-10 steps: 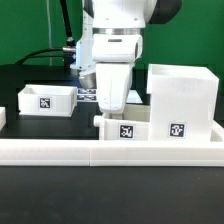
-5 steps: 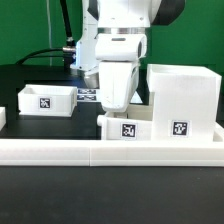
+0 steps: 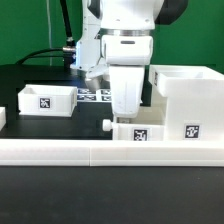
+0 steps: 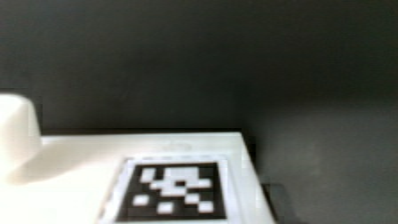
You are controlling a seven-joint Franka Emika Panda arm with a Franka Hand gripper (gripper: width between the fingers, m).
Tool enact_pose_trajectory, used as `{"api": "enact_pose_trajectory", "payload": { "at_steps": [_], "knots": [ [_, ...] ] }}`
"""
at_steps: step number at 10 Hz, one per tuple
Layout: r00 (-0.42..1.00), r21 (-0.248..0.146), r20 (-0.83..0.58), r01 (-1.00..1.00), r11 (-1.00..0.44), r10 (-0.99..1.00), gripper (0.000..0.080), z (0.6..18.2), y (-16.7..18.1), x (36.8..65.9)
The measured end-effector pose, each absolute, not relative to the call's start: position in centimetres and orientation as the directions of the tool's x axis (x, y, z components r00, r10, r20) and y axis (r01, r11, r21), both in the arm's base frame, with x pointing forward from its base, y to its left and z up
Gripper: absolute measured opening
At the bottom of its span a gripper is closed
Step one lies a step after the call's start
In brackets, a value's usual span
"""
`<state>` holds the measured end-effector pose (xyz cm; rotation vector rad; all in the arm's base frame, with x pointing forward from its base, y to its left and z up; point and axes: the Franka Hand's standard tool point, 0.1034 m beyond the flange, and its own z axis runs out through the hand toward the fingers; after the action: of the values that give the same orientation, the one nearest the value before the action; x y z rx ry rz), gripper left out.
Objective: Assemble drawer
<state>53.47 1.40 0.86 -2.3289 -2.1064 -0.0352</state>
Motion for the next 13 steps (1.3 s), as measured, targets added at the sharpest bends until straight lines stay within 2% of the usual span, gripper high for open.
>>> {"api": "enact_pose_trajectory", "payload": {
  "at_steps": [6,7,9,11,12,13],
  "knots": [
    [0.1,0.015,0.015,0.995,-0.1,0.995,0.0042,0.9,1.3,53.5],
    [0.043,0.014,0.013,0.999,-0.043,0.999,0.0042,0.8,1.3,53.9],
    [0.057,0.014,0.013,0.998,-0.057,0.998,0.0042,0.8,1.2,53.9],
    [0.07,0.022,0.009,0.997,-0.07,0.998,0.0395,2.6,1.3,54.3],
    [0.079,0.025,0.008,0.997,-0.079,0.997,0.0395,3.3,1.5,54.4],
    [0.09,0.02,0.004,0.996,-0.09,0.996,0.0577,4.3,1.6,54.5]
  ]
}}
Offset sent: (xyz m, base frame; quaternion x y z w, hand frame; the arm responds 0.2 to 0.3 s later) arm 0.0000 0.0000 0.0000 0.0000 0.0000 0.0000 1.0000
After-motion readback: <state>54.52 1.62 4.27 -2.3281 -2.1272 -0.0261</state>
